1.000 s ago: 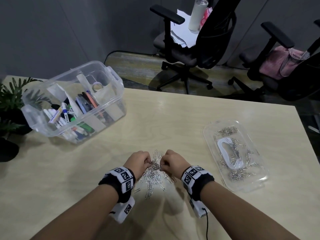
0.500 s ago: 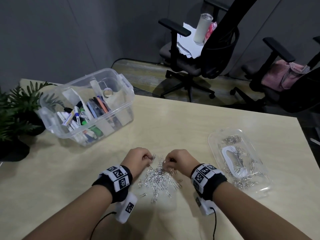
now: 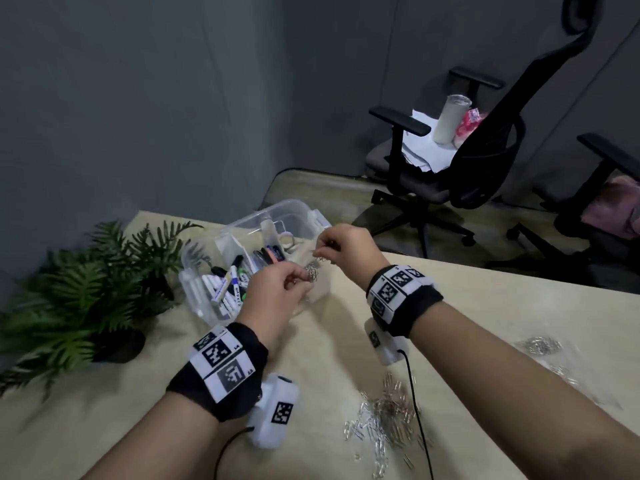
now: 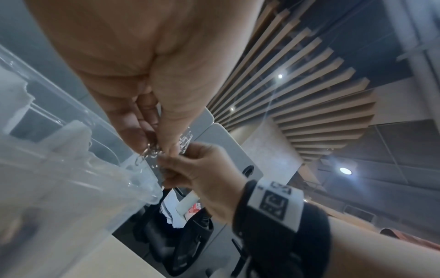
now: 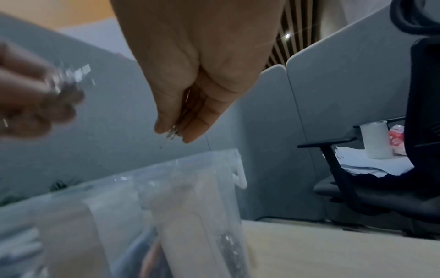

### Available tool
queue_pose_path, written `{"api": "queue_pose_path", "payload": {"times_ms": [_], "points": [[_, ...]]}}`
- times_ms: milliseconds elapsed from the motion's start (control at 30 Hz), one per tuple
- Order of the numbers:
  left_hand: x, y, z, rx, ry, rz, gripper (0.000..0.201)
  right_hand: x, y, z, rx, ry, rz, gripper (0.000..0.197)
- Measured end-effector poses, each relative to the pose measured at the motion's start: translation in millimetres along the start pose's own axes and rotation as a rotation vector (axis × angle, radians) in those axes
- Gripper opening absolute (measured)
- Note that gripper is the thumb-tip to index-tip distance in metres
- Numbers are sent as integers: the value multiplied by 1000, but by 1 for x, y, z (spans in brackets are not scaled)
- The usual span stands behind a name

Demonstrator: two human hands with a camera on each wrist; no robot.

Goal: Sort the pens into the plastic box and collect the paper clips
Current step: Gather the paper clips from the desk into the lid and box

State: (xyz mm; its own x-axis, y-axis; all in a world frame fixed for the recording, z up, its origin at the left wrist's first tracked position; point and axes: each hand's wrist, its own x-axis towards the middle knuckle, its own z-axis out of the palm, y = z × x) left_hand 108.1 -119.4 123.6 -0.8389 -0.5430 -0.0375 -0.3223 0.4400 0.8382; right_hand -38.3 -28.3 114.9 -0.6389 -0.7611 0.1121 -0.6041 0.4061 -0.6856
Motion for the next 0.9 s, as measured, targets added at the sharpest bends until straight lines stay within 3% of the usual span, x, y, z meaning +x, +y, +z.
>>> {"api": "queue_pose_path", "payload": {"times_ms": [200,467,533,700,900], "points": [[34,-13,-1,16,5,-11,10,15,21,20,-50,-52,119,21],[78,-20,29,139,-12,24,9,-23,54,-10,14,140,88,9],[84,-26,37,234,-51,4,8,-41,66,-15,59,163,155,7],[83,-26,36,283,-93,-32,25,-67,82,-13,243,139,333,5],[49,-7,41,164,-22,167,27,-106,106,3,14,14,352,14]]}}
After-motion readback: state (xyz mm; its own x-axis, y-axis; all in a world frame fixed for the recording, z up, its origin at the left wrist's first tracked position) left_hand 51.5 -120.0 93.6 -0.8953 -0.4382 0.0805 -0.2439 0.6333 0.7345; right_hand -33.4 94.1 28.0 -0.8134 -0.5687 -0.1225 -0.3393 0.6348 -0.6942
